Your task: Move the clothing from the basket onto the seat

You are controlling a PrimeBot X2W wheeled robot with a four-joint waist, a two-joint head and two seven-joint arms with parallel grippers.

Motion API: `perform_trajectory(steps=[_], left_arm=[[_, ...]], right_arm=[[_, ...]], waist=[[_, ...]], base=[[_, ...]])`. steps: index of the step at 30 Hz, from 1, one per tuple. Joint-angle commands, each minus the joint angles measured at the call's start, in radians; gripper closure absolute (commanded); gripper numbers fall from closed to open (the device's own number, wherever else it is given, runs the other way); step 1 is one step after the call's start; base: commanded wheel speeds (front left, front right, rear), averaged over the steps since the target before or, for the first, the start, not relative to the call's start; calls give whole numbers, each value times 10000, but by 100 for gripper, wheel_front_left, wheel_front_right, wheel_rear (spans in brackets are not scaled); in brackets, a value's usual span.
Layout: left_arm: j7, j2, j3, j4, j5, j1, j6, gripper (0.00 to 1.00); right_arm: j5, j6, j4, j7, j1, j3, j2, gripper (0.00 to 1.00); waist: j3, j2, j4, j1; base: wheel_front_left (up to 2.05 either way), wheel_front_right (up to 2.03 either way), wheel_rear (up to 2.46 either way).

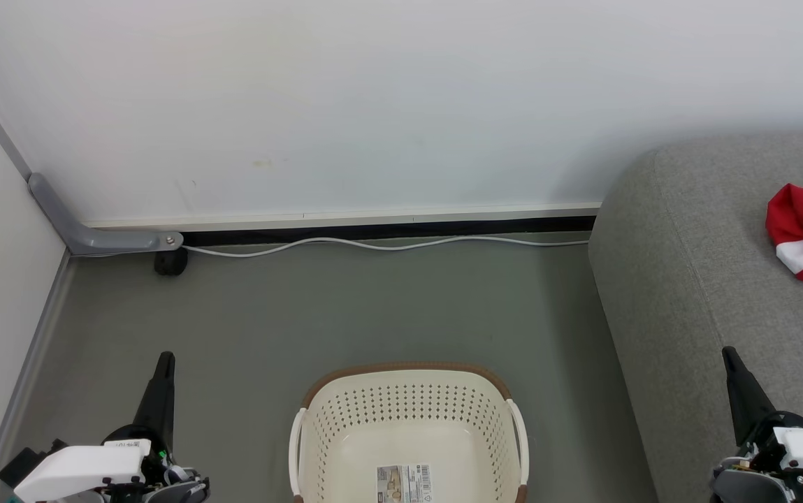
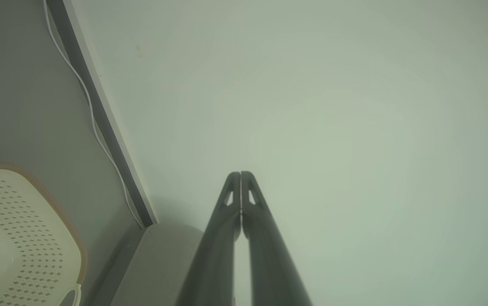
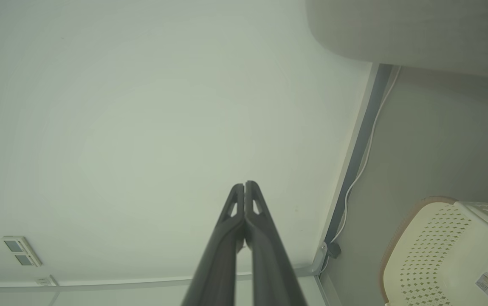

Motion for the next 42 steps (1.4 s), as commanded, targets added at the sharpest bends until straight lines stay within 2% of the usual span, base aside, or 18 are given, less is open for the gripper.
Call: perform_trajectory(steps=[1, 42], left_arm=[[65, 185, 328, -289, -39, -577, -42, 100], [64, 185, 327, -290, -41, -576, -42, 100]], right_arm=[[115, 16, -320, 80, -425, 159, -106, 100], [117, 16, -320, 78, -425, 162, -106, 100]], waist=[[0, 0, 0, 0], [0, 0, 0, 0]], base=[[0, 0, 0], [0, 0, 0]])
